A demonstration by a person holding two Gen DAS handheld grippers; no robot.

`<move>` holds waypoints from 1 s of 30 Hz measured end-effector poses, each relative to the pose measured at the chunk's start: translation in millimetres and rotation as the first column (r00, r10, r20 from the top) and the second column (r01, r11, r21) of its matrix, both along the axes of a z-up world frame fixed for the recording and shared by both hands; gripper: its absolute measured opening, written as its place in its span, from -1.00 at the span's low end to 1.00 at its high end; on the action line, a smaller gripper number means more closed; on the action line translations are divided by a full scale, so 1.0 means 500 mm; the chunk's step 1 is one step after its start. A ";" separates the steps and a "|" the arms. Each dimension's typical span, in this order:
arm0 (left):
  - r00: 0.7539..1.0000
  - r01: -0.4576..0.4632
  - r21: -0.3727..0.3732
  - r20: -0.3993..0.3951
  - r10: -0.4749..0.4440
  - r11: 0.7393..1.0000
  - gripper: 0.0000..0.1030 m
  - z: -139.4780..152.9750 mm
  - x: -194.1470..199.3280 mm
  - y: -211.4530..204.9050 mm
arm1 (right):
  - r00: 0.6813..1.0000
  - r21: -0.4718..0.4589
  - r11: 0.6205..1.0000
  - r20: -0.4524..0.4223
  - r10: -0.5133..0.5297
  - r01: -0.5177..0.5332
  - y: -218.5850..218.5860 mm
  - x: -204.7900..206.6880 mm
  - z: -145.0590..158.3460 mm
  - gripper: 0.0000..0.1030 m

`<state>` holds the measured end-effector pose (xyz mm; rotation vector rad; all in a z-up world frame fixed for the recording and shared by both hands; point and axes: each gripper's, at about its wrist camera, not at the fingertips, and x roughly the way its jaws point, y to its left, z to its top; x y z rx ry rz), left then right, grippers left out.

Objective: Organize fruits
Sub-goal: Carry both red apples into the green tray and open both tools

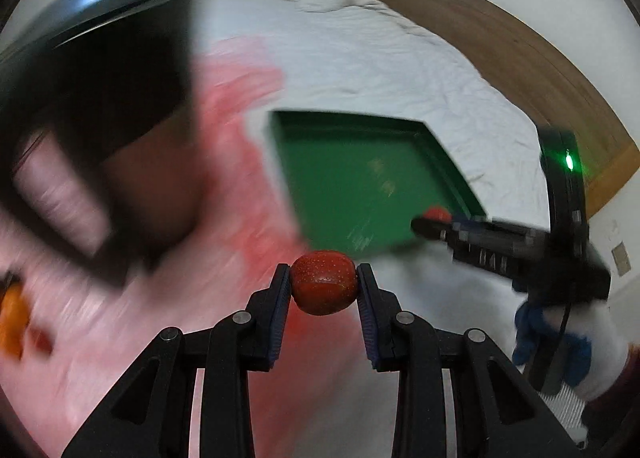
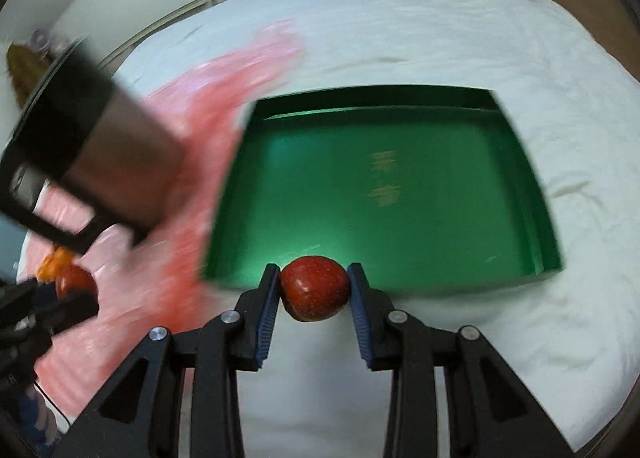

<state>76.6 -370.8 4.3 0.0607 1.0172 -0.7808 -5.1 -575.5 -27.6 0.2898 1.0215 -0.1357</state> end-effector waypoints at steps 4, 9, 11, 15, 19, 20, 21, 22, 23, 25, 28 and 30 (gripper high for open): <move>0.999 0.040 0.028 0.031 -0.040 0.999 -0.46 -0.034 0.076 -0.145 | 0.999 -0.021 0.999 0.021 -0.039 0.040 -0.088 0.013 -0.040 0.16; 0.998 0.046 0.071 0.044 -0.049 0.996 -0.46 -0.094 0.115 -0.245 | 0.997 -0.036 0.997 0.044 -0.070 0.072 -0.158 0.049 -0.092 0.16; 0.999 0.031 0.079 0.037 -0.034 0.996 -0.46 -0.119 0.129 -0.254 | 0.995 -0.040 0.995 0.053 -0.088 0.091 -0.187 0.061 -0.107 0.16; 0.998 -0.061 0.127 -0.004 0.062 0.990 -0.46 -0.169 0.171 -0.262 | 0.994 -0.076 0.993 0.071 -0.080 0.085 -0.220 0.089 -0.122 0.18; 0.994 -0.110 0.171 0.027 0.107 0.979 -0.44 -0.177 0.166 -0.242 | 0.995 -0.107 0.994 0.095 -0.026 0.036 -0.227 0.130 -0.126 0.18; 0.993 -0.117 0.184 0.039 0.112 0.976 -0.44 -0.178 0.163 -0.242 | 0.995 -0.113 0.993 0.099 -0.015 0.026 -0.228 0.143 -0.128 0.18; 0.992 -0.127 0.193 0.047 0.120 0.973 -0.43 -0.178 0.160 -0.239 | 0.995 -0.108 0.994 0.099 -0.006 0.017 -0.230 0.155 -0.129 0.18; 0.989 -0.146 0.198 0.050 0.139 0.969 -0.42 -0.182 0.161 -0.231 | 0.994 -0.106 0.994 0.105 0.005 0.006 -0.229 0.169 -0.131 0.18; 0.987 -0.161 0.197 0.046 0.155 0.967 -0.42 -0.184 0.162 -0.222 | 0.994 -0.108 0.994 0.106 0.013 -0.002 -0.227 0.176 -0.131 0.18; 0.982 -0.190 0.202 0.042 0.185 0.961 -0.42 -0.186 0.168 -0.205 | 0.993 -0.108 0.994 0.110 0.037 -0.025 -0.217 0.193 -0.130 0.18; 0.973 -0.232 0.216 0.039 0.229 0.949 -0.42 -0.187 0.186 -0.184 | 0.991 -0.118 0.991 0.113 0.070 -0.056 -0.202 0.224 -0.131 0.18; 0.969 -0.245 0.225 0.037 0.243 0.943 -0.42 -0.185 0.192 -0.175 | 0.990 -0.130 0.989 0.110 0.090 -0.075 -0.195 0.241 -0.133 0.18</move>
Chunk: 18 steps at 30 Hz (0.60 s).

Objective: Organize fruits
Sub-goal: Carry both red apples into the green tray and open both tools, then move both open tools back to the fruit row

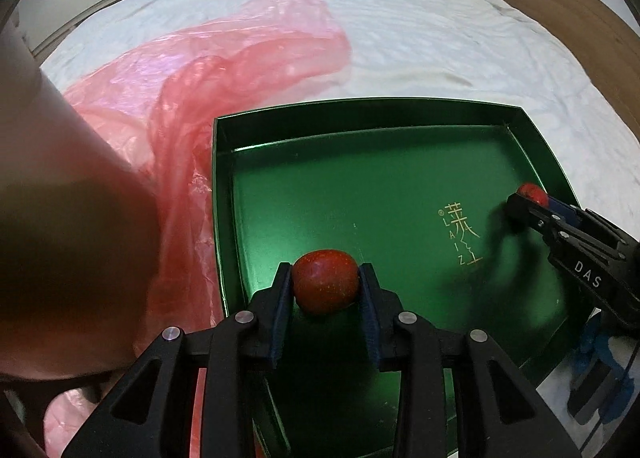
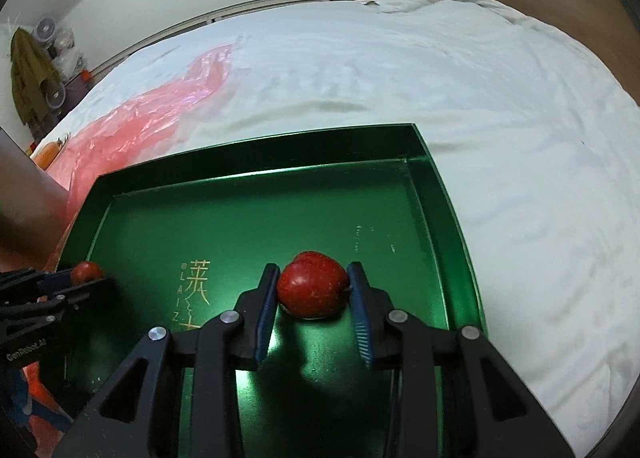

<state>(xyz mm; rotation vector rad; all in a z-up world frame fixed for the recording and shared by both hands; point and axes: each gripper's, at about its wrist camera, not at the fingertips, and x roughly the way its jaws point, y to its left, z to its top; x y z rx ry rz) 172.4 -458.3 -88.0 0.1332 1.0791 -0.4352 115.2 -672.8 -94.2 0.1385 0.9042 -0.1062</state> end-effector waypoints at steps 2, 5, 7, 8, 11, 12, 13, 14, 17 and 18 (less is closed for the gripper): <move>1.000 0.004 0.006 -0.008 -0.004 1.000 -0.43 0.003 0.002 0.001 | 1.000 -0.023 1.000 -0.009 0.017 -0.017 0.005 0.009 -0.001 0.19; 1.000 0.009 -0.005 -0.023 -0.009 1.000 -0.33 0.008 -0.001 -0.002 | 0.999 -0.043 0.999 -0.026 0.020 -0.021 0.008 0.009 0.000 0.85; 1.000 0.016 -0.015 -0.021 -0.016 1.000 -0.15 0.012 -0.007 -0.004 | 0.999 -0.057 0.998 -0.044 0.004 -0.006 0.006 0.004 0.004 0.99; 1.000 0.018 -0.012 -0.013 -0.018 1.000 -0.02 0.016 -0.011 -0.005 | 0.999 -0.059 0.998 -0.048 -0.002 0.000 0.004 0.000 0.005 1.00; 0.999 0.029 -0.011 0.015 -0.029 1.000 0.05 0.030 -0.028 0.000 | 0.998 -0.067 0.997 -0.054 -0.031 0.028 -0.003 -0.023 0.018 1.00; 0.999 0.034 -0.016 0.018 -0.034 0.999 0.06 0.036 -0.026 0.002 | 0.998 -0.068 0.997 -0.051 -0.041 0.037 -0.002 -0.033 0.027 1.00; 0.999 0.044 -0.024 0.027 -0.043 0.999 0.06 0.046 -0.033 0.008 | 0.998 -0.068 0.997 -0.047 -0.048 0.044 -0.001 -0.042 0.037 1.00; 0.998 0.052 -0.027 0.037 -0.051 0.998 0.06 0.055 -0.037 0.011 | 0.998 -0.065 0.996 -0.039 -0.056 0.053 0.001 -0.055 0.050 1.00; 0.993 0.089 -0.043 0.079 -0.086 0.995 0.06 0.089 -0.055 0.015 | 0.997 -0.065 0.995 -0.023 -0.073 0.071 0.015 -0.091 0.088 1.00; 0.991 0.103 -0.051 0.091 -0.098 0.993 0.06 0.101 -0.068 0.023 | 0.997 -0.065 0.995 -0.021 -0.075 0.074 0.025 -0.105 0.101 1.00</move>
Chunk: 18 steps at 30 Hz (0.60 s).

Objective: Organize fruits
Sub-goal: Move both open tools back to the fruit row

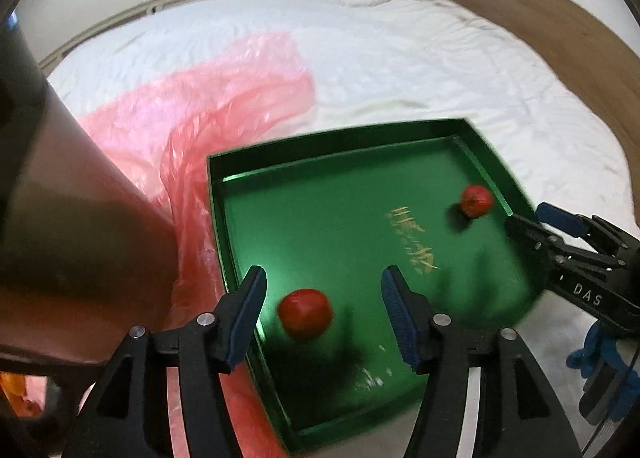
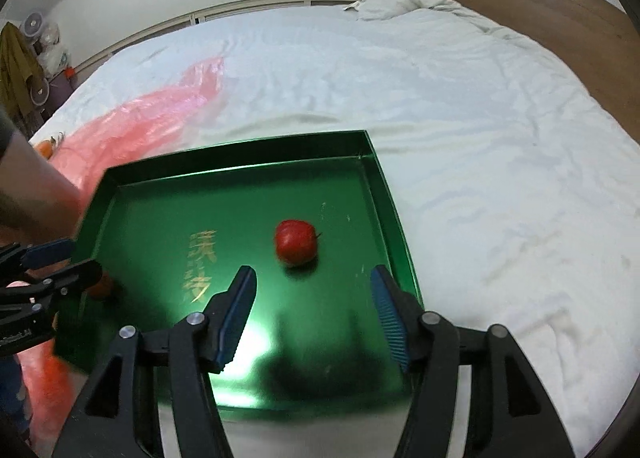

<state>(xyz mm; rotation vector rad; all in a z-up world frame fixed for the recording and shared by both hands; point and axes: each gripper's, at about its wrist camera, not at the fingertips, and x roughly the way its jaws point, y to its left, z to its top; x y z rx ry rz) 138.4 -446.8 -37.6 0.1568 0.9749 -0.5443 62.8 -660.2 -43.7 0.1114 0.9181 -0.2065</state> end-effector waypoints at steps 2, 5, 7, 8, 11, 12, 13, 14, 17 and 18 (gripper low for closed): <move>0.999 0.031 -0.018 0.027 -0.031 0.999 0.06 0.026 -0.024 0.004 | 1.000 -0.001 1.000 0.003 0.000 0.000 0.022 -0.023 0.021 1.00; 0.994 0.092 -0.036 0.066 -0.090 0.995 0.06 0.046 -0.073 0.017 | 1.000 -0.004 1.000 -0.002 -0.001 0.001 0.061 -0.060 0.044 1.00; 0.988 0.136 -0.045 0.084 -0.132 0.990 0.05 0.055 -0.106 0.030 | 1.000 0.005 1.000 -0.003 -0.005 0.005 0.086 -0.084 0.056 1.00; 0.985 0.152 -0.048 0.094 -0.147 0.987 0.05 0.058 -0.119 0.038 | 1.000 0.010 1.000 -0.004 -0.009 0.009 0.100 -0.095 0.060 1.00; 0.979 0.182 -0.043 0.102 -0.177 0.982 0.05 0.066 -0.157 0.078 | 1.000 0.030 0.999 -0.013 -0.017 0.017 0.147 -0.128 0.063 1.00; 0.979 0.186 -0.049 0.095 -0.181 0.981 0.05 0.069 -0.165 0.093 | 1.000 0.034 0.999 -0.017 -0.015 0.016 0.163 -0.136 0.062 1.00; 0.979 0.191 -0.054 0.085 -0.186 0.980 0.05 0.072 -0.172 0.116 | 1.000 0.037 0.999 -0.024 -0.011 0.012 0.183 -0.145 0.061 1.00; 0.979 0.190 -0.050 0.083 -0.186 0.980 0.05 0.076 -0.181 0.132 | 1.000 0.041 0.999 -0.028 -0.005 0.006 0.198 -0.151 0.061 1.00; 0.985 0.159 -0.041 0.068 -0.156 0.986 0.05 0.086 -0.194 0.195 | 0.999 0.070 0.997 -0.031 0.036 -0.034 0.263 -0.172 0.065 1.00; 0.988 0.142 -0.042 0.063 -0.140 0.989 0.05 0.089 -0.199 0.218 | 0.998 0.076 0.996 -0.033 0.055 -0.053 0.287 -0.176 0.066 1.00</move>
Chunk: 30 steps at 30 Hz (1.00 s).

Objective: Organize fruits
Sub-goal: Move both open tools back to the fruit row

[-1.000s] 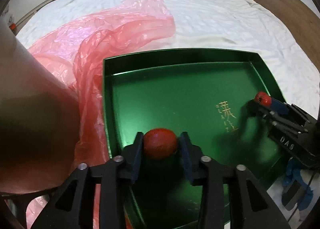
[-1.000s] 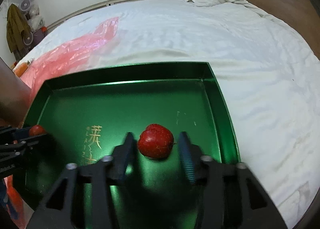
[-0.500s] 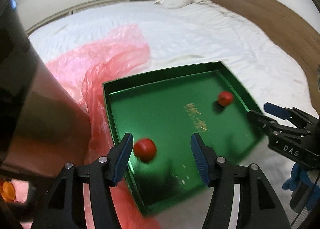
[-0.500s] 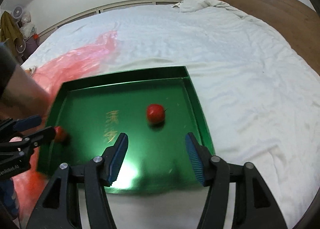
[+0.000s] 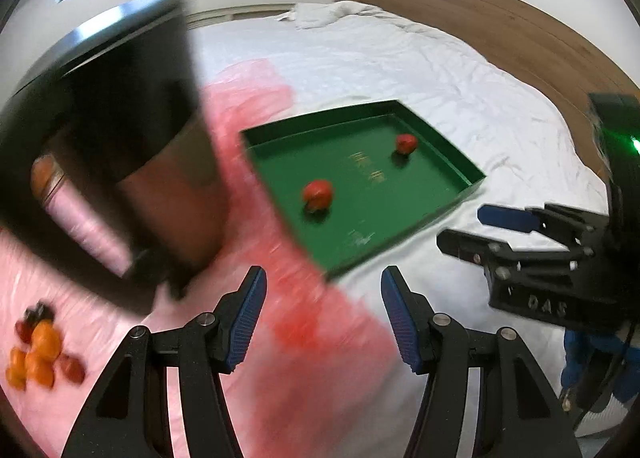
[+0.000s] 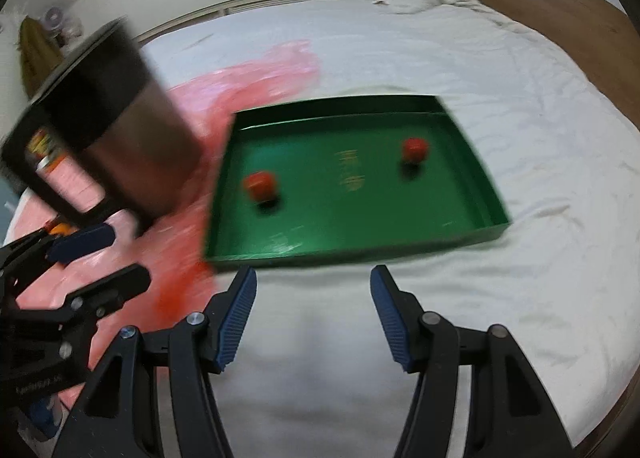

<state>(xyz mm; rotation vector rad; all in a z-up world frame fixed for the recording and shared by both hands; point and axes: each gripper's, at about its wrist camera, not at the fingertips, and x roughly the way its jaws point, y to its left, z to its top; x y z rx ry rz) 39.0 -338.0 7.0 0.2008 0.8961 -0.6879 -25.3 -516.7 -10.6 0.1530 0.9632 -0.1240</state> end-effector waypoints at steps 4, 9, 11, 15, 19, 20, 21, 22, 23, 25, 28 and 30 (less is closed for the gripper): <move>0.997 -0.075 0.015 0.008 0.075 0.997 0.05 0.012 -0.011 0.106 | 0.997 0.046 0.996 0.000 0.071 -0.071 0.089 -0.018 0.009 1.00; 0.985 -0.173 0.032 0.033 0.172 0.984 0.05 0.020 -0.004 0.234 | 0.984 0.078 0.981 0.009 0.177 -0.177 0.207 -0.015 0.025 1.00; 0.975 -0.222 0.048 0.041 0.220 0.974 0.05 0.019 0.004 0.288 | 0.975 0.089 0.971 0.013 0.222 -0.223 0.254 -0.005 0.029 1.00; 0.952 -0.305 0.075 0.052 0.301 0.950 0.05 0.008 0.023 0.396 | 0.952 0.108 0.946 0.023 0.306 -0.306 0.347 0.022 0.028 1.00; 0.915 -0.403 0.117 0.060 0.399 0.907 0.05 -0.015 0.050 0.520 | 0.923 0.126 0.915 0.028 0.384 -0.384 0.440 0.054 0.019 1.00; 0.905 -0.425 0.125 0.061 0.421 0.896 0.05 -0.021 0.058 0.545 | 0.915 0.128 0.907 0.026 0.402 -0.402 0.464 0.067 0.016 1.00; 0.891 -0.453 0.134 0.060 0.449 0.881 0.05 -0.029 0.068 0.577 | 0.908 0.135 0.898 0.025 0.419 -0.418 0.487 0.080 0.012 0.93; 0.880 -0.474 0.141 0.057 0.471 0.869 0.04 -0.039 0.076 0.605 | 0.901 0.137 0.892 0.023 0.433 -0.431 0.508 0.093 0.006 0.89; 0.870 -0.492 0.145 0.054 0.490 0.858 0.04 -0.044 0.084 0.627 | 0.893 0.138 0.884 0.020 0.449 -0.447 0.530 0.106 0.000 0.80; 0.849 -0.526 0.150 0.046 0.526 0.837 0.04 -0.059 0.104 0.673 | 0.881 0.147 0.870 0.014 0.473 -0.470 0.566 0.130 -0.013 0.69; 0.823 -0.563 0.140 0.004 0.569 0.814 0.03 -0.085 0.129 0.721 | 0.864 0.143 0.856 -0.010 0.503 -0.497 0.612 0.169 -0.040 0.64; 0.806 -0.584 0.136 -0.023 0.592 0.800 0.00 -0.103 0.142 0.746 | 0.853 0.140 0.848 -0.034 0.520 -0.512 0.636 0.191 -0.059 0.61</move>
